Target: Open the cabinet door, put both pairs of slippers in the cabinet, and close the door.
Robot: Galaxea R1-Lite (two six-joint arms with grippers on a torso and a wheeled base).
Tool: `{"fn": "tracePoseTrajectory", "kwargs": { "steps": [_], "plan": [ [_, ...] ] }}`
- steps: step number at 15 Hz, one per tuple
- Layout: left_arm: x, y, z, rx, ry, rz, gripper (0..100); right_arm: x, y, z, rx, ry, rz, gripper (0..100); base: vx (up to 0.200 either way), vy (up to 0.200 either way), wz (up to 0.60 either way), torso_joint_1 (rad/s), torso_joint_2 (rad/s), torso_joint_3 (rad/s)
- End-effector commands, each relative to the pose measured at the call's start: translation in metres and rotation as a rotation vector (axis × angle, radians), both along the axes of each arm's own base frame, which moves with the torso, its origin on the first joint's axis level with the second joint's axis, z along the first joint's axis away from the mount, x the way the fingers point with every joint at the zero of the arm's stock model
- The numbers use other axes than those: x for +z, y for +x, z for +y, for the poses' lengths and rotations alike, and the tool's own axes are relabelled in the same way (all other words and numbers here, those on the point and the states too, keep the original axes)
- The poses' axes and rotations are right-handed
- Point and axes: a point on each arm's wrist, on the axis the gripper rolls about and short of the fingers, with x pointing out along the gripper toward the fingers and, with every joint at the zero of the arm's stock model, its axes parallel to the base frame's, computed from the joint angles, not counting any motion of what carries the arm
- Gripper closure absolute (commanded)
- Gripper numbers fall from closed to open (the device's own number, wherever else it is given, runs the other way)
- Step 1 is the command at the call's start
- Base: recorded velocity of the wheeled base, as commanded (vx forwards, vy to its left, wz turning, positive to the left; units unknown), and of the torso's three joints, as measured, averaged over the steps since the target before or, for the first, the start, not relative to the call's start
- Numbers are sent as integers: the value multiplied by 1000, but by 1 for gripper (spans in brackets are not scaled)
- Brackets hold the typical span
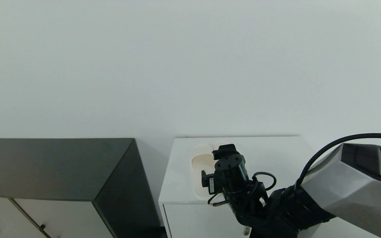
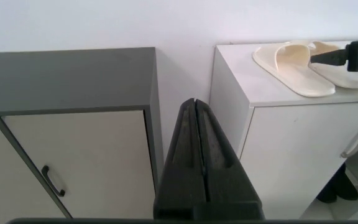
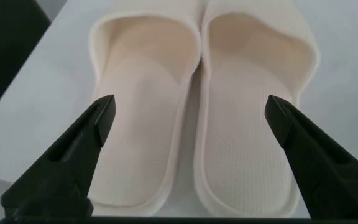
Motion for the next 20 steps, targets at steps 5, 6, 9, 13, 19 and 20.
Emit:
{"fn": "tracePoseTrajectory", "kwargs": {
  "steps": [5, 6, 9, 13, 19, 20],
  "plan": [
    [0, 0, 0, -1, 0, 0, 100, -21, 48, 10, -49, -9, -30, 0, 0, 0, 0, 0, 0, 0],
    [0, 0, 0, -1, 0, 0, 100, -22, 53, 13, -50, -4, -36, 0, 0, 0, 0, 0, 0, 0],
    [0, 0, 0, -1, 0, 0, 100, -29, 60, 19, -37, -10, -40, 0, 0, 0, 0, 0, 0, 0],
    [0, 0, 0, -1, -5, 0, 100, -31, 80, 20, -61, 3, -68, 0, 0, 0, 0, 0, 0, 0],
    [0, 0, 0, -1, -6, 0, 100, -27, 83, 20, -67, 8, -79, 100, 0, 0, 0, 0, 0, 0],
    [0, 0, 0, 1, -6, 0, 100, -17, 79, 19, -65, 12, -94, 100, 0, 0, 0, 0, 0, 0]
  ]
}}
